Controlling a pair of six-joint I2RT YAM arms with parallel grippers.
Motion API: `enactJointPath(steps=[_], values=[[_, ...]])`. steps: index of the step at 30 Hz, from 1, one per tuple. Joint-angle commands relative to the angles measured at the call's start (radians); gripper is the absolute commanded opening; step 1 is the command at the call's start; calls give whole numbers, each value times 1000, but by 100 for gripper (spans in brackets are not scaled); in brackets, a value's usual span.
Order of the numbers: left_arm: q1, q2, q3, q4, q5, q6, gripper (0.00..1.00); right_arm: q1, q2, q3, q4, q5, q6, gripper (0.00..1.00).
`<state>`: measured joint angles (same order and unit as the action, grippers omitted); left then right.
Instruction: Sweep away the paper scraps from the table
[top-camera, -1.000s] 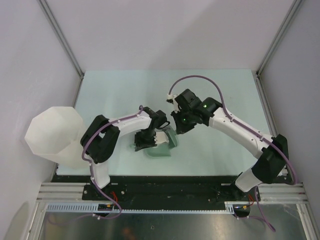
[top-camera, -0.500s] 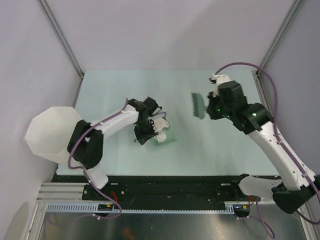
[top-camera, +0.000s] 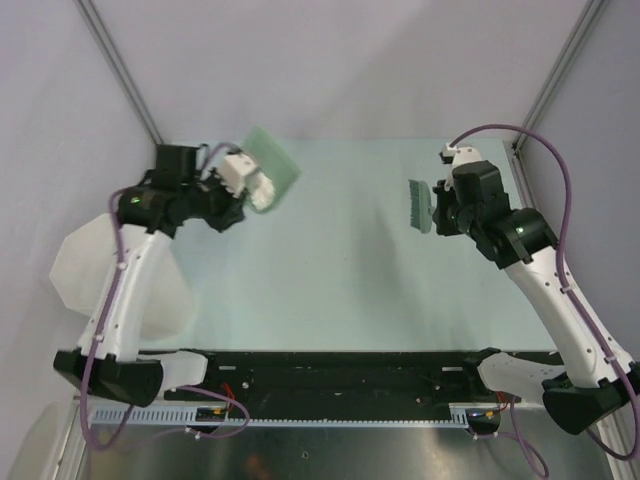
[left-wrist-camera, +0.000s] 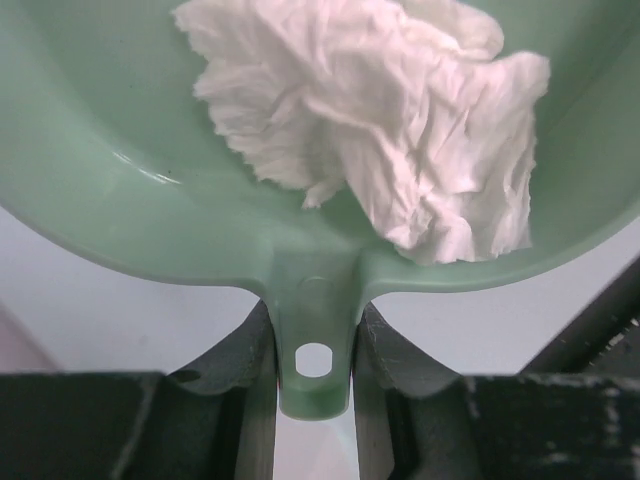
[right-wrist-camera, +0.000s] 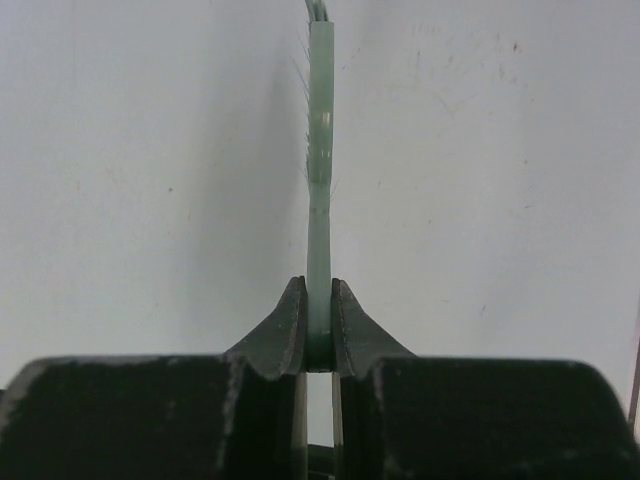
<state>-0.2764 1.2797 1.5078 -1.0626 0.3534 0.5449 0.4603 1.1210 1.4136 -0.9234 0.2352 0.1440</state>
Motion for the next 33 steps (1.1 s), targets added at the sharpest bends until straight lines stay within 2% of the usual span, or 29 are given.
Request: enactJointPath(steps=[1,2,4,6,10,13,15,18,23,26,27,28,30,31,33], values=[[240,-60,115,-109,97,16,0,-3,17,-13,34,-45,-14,0],[279,-63,133,-131,113,47,0,-3,20,-15,34,-50,-14,0],[427,-86,184,-174,124,79,0,-2,28,-22,35,-54,-15,0],[515,-105,213,-195,128,127,0,-3,36,-38,40,-57,-17,0],[784,-108,301,-285,176,222,0,-5,43,-62,52,-86,-15,0],[972,-91,341,-346,194,349,0,-3,45,-76,58,-99,-18,0],[1107,-94,354,-347,168,403,0,-3,49,-82,58,-99,-23,0],[1236,-105,362,-317,58,510,0,-3,59,-84,67,-108,-29,0],[1257,-226,206,-122,-284,748,0,5,82,-84,106,-143,-32,0],[1257,-310,128,-25,-352,941,0,21,94,-84,123,-149,-30,0],[1257,-338,108,4,-431,990,0,24,95,-84,124,-148,-30,0],[1257,-350,98,13,-459,1088,0,28,99,-84,124,-148,-30,0],[1255,-381,68,44,-540,1180,0,37,102,-84,123,-143,-30,0],[1257,-391,52,50,-565,1284,0,38,105,-84,121,-142,-32,0],[1254,-419,5,73,-637,1375,0,43,103,-84,118,-140,-34,0]])
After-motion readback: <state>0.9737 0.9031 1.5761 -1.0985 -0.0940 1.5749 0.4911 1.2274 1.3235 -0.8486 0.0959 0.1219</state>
